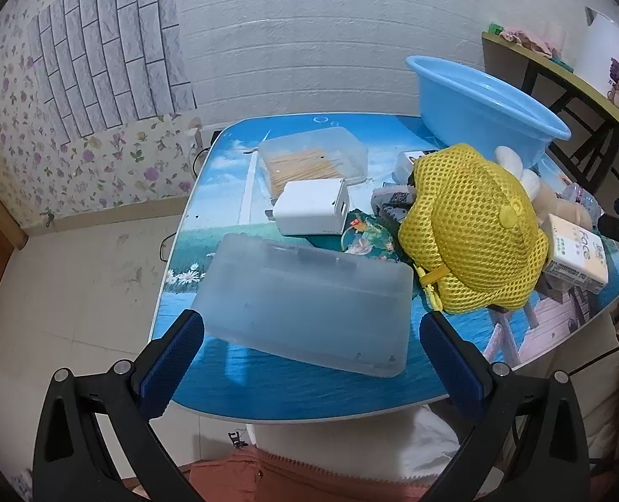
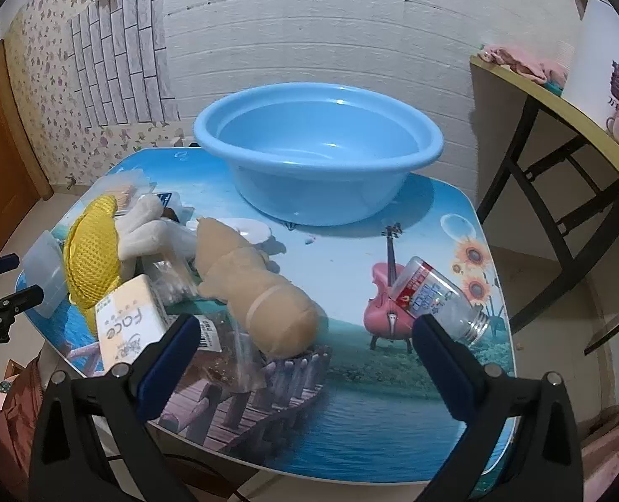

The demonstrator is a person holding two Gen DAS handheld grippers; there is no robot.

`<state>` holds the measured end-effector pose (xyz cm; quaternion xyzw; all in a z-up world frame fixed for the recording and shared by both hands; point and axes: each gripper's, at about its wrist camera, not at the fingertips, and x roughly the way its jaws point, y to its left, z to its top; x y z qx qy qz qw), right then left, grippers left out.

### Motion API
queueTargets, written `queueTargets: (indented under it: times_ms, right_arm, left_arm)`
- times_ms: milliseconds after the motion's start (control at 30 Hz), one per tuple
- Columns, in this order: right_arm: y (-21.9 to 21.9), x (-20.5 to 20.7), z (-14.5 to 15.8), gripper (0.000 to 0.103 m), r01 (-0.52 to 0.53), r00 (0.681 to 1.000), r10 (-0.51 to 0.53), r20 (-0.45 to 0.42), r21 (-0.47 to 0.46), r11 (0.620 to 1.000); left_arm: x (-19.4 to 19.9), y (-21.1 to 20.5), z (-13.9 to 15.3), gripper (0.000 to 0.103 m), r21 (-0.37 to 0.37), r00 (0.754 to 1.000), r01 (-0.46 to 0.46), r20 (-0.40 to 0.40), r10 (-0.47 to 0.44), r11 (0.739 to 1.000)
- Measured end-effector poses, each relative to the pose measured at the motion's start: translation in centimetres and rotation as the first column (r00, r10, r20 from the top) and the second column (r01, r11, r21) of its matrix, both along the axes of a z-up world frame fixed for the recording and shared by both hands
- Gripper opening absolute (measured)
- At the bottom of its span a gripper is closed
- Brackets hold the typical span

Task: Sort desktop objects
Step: 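Grasp the clear plastic bottle with the right gripper while the left gripper approaches the translucent box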

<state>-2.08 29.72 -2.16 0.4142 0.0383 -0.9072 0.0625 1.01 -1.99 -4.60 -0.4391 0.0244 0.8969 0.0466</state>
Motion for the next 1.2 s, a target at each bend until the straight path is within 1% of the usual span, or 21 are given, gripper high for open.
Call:
queueTargets:
  times_ms: [133, 267, 333, 433, 467, 567, 633, 733, 867, 1067, 1200]
  right_arm:
    - [0.8, 0.1, 0.0, 0.103, 0.02, 1.0, -0.02, -0.004, -0.003, 1.0]
    - [1.8, -0.1, 0.0, 0.103, 0.048, 0.999, -0.048, -0.002, -0.006, 0.999]
    - [2.3, -0.1, -0.1, 0.103, 0.061, 0.998, -0.061, 0.001, -0.009, 0.998]
    - [3.1, -0.3, -0.2, 0.103, 0.086, 0.996, -0.086, 0.011, -0.01, 0.996]
    - [3.3, -0.3, -0.3, 0.102, 0.096, 0.995, -0.096, 0.013, -0.01, 0.995]
    - [4.0, -0.2, -0.2, 0.102, 0.112, 0.994, -0.112, 0.009, -0.015, 0.994]
    - [4.3, -0.1, -0.1, 0.102, 0.115, 0.993, -0.115, 0.001, -0.008, 0.993]
    - [4.9, -0.1, -0.2, 0.102, 0.125, 0.992, -0.125, 0.0, 0.001, 0.992]
    - [6.0, -0.3, -0.9, 0.102, 0.148, 0.989, -0.148, 0.02, -0.008, 0.989]
    - [7.4, -0.6, -1.7, 0.102, 0.181, 0.983, -0.181, 0.034, -0.011, 0.983]
    - [8.5, -1.4, -1.8, 0.102, 0.181, 0.983, -0.181, 0.019, 0.011, 0.983]
  left_arm:
    - [0.0, -0.6, 0.3, 0.103, -0.006, 1.0, -0.021, -0.011, 0.021, 1.0]
    - [-0.2, -1.6, 0.6, 0.103, 0.007, 0.999, -0.047, -0.01, 0.047, 0.999]
    - [-0.3, -2.0, 0.7, 0.103, 0.02, 0.998, -0.06, -0.012, 0.061, 0.998]
    - [-0.6, -2.5, 0.8, 0.103, 0.068, 0.996, -0.086, 0.0, 0.086, 0.994]
    - [-0.8, -2.7, 0.7, 0.103, 0.087, 0.995, -0.103, 0.009, 0.102, 0.991]
    - [-0.9, -2.9, 0.5, 0.103, 0.11, 0.986, -0.164, 0.018, 0.163, 0.98]
    - [-1.1, -2.9, 0.3, 0.103, 0.137, 0.98, -0.197, 0.039, 0.194, 0.971]
    - [-1.3, -3.2, 0.1, 0.103, 0.184, 0.967, -0.251, 0.078, 0.241, 0.95]
    - [-1.4, -3.4, -0.2, 0.103, 0.216, 0.95, -0.31, 0.113, 0.292, 0.926]
    - [-2.0, -2.6, -0.6, 0.103, 0.234, 0.94, -0.335, 0.15, 0.307, 0.912]
    - [-2.7, -2.4, -0.9, 0.103, 0.247, 0.931, -0.354, 0.184, 0.315, 0.902]
